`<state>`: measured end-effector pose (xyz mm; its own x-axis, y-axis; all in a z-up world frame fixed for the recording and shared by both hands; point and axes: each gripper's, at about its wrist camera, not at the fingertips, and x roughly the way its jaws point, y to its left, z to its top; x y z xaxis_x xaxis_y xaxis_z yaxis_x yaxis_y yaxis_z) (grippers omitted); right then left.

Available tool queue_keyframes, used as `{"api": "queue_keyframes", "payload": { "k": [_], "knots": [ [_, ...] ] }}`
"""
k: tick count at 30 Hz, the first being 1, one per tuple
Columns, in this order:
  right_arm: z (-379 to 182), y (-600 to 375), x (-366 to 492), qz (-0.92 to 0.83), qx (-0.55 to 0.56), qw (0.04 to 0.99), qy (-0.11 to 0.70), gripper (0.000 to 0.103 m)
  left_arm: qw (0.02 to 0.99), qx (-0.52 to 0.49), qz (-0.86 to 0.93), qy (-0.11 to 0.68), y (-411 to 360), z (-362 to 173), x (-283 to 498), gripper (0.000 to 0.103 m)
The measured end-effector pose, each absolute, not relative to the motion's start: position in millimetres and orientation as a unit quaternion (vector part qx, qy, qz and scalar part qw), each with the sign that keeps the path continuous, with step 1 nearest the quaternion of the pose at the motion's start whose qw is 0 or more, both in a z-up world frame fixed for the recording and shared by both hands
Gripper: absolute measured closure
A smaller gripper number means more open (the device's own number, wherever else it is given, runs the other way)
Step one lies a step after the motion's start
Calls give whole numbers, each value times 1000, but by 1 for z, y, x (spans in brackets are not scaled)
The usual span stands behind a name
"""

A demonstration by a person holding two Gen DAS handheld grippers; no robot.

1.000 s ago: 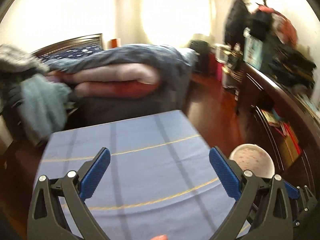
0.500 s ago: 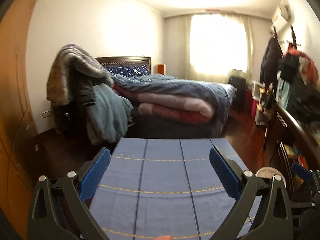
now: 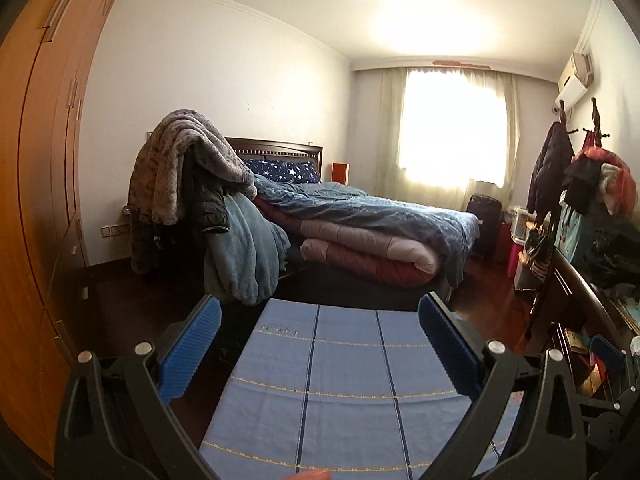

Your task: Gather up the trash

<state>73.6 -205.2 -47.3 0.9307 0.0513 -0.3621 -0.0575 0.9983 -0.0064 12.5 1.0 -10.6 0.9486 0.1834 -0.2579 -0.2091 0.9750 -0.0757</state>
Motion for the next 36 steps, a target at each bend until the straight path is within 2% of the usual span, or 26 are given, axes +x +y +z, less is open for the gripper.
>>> {"api": "queue_keyframes", "payload": {
  "k": [36],
  "knots": [
    [-44, -177, 57, 50, -32, 983, 173, 4, 989, -69, 102, 84, 26, 4, -17, 3]
  ]
}}
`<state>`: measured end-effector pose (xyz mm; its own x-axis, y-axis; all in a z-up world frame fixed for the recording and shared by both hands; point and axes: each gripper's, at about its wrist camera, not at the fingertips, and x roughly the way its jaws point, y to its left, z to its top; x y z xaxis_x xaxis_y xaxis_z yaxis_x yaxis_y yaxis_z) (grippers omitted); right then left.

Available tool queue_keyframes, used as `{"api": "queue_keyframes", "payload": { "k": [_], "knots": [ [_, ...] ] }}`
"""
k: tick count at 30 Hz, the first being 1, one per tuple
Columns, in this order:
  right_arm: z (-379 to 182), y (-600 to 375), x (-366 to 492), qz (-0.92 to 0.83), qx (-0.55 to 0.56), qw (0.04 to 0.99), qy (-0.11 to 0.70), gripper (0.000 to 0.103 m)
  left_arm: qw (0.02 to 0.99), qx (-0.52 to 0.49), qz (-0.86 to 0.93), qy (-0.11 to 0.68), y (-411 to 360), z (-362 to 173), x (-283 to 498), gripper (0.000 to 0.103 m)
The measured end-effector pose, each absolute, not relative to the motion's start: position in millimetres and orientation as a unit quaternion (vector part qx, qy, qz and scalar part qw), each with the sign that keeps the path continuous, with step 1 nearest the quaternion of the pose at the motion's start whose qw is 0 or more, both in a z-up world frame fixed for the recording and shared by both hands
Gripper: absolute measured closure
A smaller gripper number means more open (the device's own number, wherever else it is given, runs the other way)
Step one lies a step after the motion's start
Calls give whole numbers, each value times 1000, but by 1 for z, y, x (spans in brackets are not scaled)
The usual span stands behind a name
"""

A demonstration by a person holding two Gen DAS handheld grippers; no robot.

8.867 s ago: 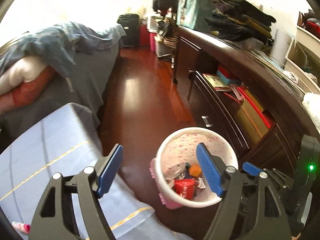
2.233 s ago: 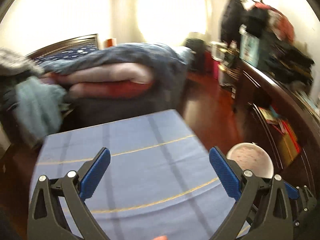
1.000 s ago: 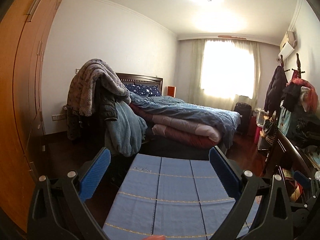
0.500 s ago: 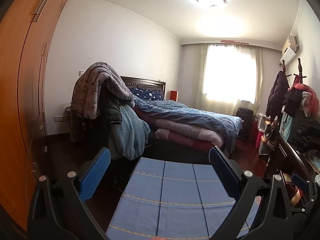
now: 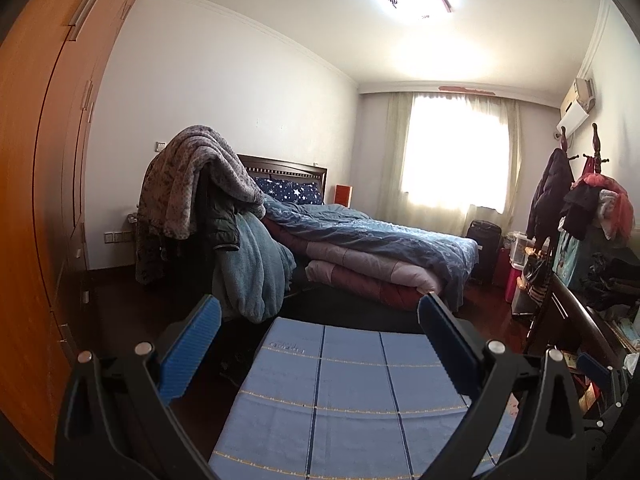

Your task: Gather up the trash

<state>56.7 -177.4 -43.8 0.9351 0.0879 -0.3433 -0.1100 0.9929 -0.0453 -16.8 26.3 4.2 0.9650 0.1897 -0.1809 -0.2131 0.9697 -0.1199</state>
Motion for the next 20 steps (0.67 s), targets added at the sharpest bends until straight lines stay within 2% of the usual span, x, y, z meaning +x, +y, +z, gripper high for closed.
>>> {"api": "queue_keyframes", "payload": {
  "k": [20],
  "knots": [
    [-54, -182, 62, 48, -25, 981, 186, 4, 989, -71, 90, 92, 23, 0, -6, 3]
  ]
}}
